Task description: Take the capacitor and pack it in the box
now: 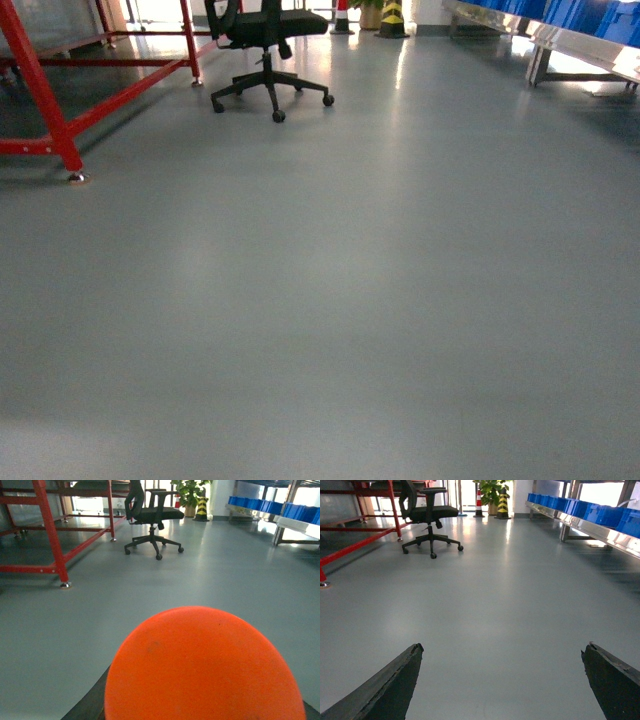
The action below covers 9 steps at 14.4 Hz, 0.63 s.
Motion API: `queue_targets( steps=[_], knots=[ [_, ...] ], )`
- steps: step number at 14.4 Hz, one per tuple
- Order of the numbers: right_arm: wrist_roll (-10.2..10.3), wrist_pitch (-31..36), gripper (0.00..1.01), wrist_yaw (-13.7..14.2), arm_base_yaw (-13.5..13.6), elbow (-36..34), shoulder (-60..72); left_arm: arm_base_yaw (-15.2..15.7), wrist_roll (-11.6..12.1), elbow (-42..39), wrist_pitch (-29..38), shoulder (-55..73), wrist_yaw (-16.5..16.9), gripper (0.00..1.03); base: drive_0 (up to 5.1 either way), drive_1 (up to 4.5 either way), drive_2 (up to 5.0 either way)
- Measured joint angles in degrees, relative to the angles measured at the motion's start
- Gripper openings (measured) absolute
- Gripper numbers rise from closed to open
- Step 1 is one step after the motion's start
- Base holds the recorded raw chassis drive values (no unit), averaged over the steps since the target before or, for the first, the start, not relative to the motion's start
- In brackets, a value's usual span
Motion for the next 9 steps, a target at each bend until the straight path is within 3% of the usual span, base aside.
queue_targets(
  steps=[9],
  knots=[
    [0.0, 0.0, 0.98, 0.0, 0.0, 0.0, 0.0, 0.0, 0.0, 0.0, 0.0, 0.0, 0.0, 0.44, -5.0, 2.46, 2.5]
  ],
)
